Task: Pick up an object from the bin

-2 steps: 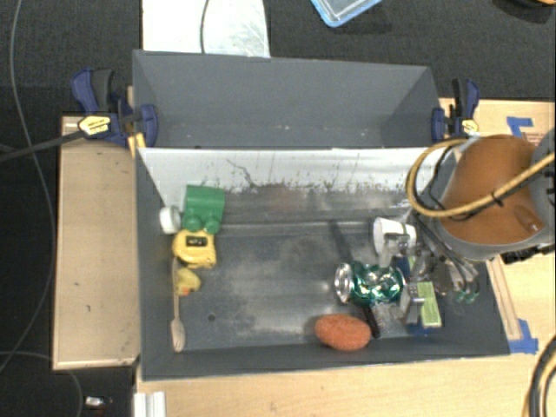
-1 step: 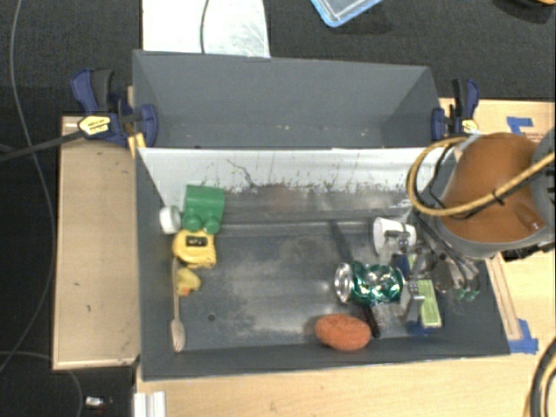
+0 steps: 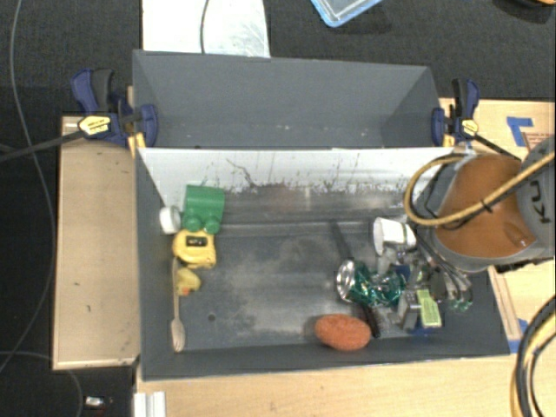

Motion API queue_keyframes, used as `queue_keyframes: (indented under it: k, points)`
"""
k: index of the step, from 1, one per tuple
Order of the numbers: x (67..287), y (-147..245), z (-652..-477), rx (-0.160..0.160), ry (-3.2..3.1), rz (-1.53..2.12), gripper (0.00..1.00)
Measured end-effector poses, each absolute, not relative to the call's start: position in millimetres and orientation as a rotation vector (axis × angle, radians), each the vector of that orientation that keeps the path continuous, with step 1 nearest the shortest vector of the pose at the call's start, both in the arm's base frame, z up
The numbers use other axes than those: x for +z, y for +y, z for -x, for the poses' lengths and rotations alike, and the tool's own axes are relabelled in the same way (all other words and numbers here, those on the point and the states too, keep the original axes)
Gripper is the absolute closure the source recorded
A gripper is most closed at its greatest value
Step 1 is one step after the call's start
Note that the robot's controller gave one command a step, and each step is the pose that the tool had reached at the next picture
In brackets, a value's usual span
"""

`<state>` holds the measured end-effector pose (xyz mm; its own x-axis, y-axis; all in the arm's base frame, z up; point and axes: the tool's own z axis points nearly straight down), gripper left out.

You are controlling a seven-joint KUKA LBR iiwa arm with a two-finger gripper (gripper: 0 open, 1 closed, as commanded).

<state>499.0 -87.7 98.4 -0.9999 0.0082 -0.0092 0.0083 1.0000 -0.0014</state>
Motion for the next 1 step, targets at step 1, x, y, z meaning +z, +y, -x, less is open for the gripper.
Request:
queue_keyframes:
  k: [1]
  points:
    - [70.9, -69.5, -482.1, 0.0, 3.122, -0.165, 1.0]
